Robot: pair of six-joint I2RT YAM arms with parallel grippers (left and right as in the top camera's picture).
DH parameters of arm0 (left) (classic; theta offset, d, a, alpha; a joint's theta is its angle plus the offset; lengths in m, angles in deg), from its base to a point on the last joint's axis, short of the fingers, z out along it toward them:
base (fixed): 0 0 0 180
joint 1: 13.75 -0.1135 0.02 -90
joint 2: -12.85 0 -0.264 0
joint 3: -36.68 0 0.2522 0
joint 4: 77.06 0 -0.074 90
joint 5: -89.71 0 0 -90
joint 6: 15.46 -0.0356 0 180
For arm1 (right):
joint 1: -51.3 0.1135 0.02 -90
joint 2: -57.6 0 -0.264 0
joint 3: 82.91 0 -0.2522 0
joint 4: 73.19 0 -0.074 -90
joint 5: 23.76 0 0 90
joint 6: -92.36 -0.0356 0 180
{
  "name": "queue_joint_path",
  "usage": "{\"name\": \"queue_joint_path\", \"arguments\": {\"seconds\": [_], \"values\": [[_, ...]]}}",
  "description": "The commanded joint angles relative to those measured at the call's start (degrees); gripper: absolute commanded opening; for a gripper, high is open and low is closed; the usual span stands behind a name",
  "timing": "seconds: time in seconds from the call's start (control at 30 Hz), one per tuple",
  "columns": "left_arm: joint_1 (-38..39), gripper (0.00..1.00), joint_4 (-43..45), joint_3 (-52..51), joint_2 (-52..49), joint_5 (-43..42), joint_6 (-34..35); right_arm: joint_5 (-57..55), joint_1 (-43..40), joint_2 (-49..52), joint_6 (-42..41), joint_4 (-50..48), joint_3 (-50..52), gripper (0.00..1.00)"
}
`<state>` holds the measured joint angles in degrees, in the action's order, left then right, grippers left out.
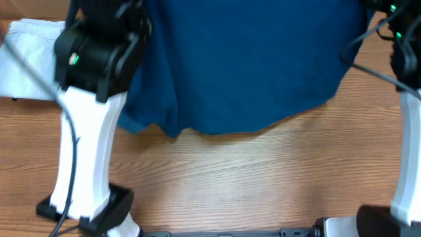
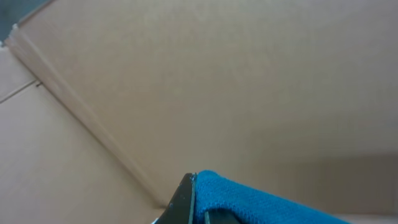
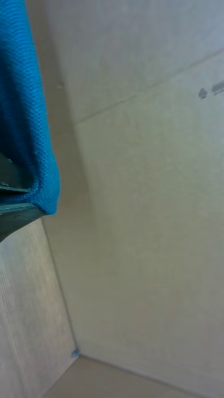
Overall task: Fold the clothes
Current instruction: 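Lift the teal shirt high with both grippers, spreading it between them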
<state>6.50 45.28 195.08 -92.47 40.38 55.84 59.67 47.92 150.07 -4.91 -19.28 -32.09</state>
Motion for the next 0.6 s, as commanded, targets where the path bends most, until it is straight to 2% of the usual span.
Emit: {"name": "queue_joint_path", "arguments": {"seconds": [0.0, 0.13, 0.23, 0.33, 0.5, 0.57], "values": [[-4.17, 0.04, 9.6, 0.74, -3.04, -1.9, -0.98, -1.7, -0.57, 2.78, 0.28, -5.03, -1.29, 0.04], [-5.01, 0.04, 25.83, 0.76, -4.42, -3.48, -5.9, -1.66, -0.57, 3.3, 1.4, -13.18, -1.31, 0.04], [-4.83, 0.04, 32.54, 1.05, -4.39, -3.3, -9.7, -1.22, -0.92, 3.3, 2.01, -16.04, -1.77, 0.04], [-4.7, 0.04, 28.92, 2.67, -4.37, -2.91, -10.05, -0.37, -0.98, 3.3, 3.32, -15.26, -1.99, 0.04], [-3.45, 0.04, 14.45, 4.09, -4.33, -2.45, -9.33, 0.24, -1.01, 3.3, 5.81, -8.55, -1.99, 0.04], [-3.04, 0.04, 7.67, 4.09, -4.33, -0.11, -6.8, 0.22, -1.09, 3.3, 7.91, -4.46, -1.99, 0.04]]}}
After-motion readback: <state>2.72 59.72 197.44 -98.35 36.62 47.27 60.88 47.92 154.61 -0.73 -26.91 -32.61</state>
